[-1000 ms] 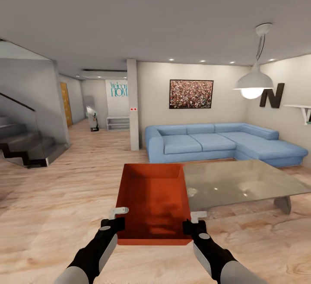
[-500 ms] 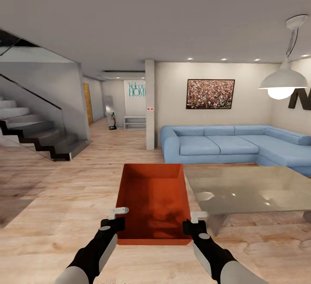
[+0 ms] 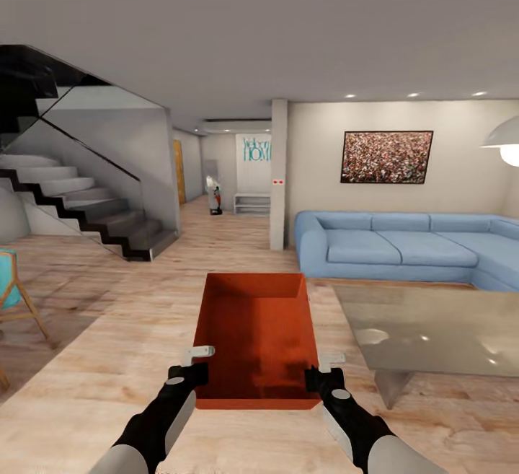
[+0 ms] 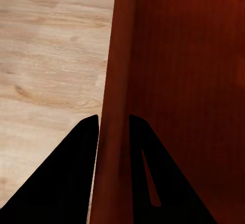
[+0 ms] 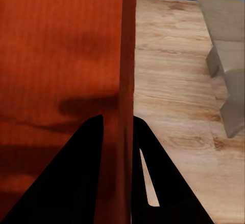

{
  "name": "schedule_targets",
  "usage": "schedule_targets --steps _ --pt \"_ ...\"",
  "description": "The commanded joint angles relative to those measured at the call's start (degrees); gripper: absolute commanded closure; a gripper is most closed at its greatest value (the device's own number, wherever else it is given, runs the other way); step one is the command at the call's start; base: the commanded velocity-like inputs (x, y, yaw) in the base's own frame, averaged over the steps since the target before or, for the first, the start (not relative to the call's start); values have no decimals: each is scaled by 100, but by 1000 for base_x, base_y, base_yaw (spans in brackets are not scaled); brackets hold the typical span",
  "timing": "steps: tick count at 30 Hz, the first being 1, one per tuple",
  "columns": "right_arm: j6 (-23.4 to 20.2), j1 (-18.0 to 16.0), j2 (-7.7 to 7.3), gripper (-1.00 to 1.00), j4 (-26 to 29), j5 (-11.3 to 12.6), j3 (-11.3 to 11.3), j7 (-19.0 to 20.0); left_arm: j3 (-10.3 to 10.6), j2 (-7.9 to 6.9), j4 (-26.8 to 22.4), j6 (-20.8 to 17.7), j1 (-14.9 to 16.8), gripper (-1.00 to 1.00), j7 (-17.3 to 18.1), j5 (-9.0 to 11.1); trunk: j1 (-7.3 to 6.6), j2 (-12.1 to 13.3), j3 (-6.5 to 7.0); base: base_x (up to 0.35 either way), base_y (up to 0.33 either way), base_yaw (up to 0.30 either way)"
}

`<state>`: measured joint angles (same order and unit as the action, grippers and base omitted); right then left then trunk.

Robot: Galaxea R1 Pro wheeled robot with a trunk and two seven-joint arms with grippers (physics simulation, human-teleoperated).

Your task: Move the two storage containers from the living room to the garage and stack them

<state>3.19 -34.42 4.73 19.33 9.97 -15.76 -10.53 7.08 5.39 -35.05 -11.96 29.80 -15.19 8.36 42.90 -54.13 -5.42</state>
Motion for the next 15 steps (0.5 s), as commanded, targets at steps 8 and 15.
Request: schedule_targets --steps 8,15 --pt "16 -4 -6 100 -8 119 -94 -19 -20 -20 -28 -43 8 100 -192 -124 1 -7 -9 0 0 270" --pt "23 -4 -2 100 -8 119 -95 -20 -20 -20 -28 -43 8 100 -191 -124 1 -7 -9 0 0 267"
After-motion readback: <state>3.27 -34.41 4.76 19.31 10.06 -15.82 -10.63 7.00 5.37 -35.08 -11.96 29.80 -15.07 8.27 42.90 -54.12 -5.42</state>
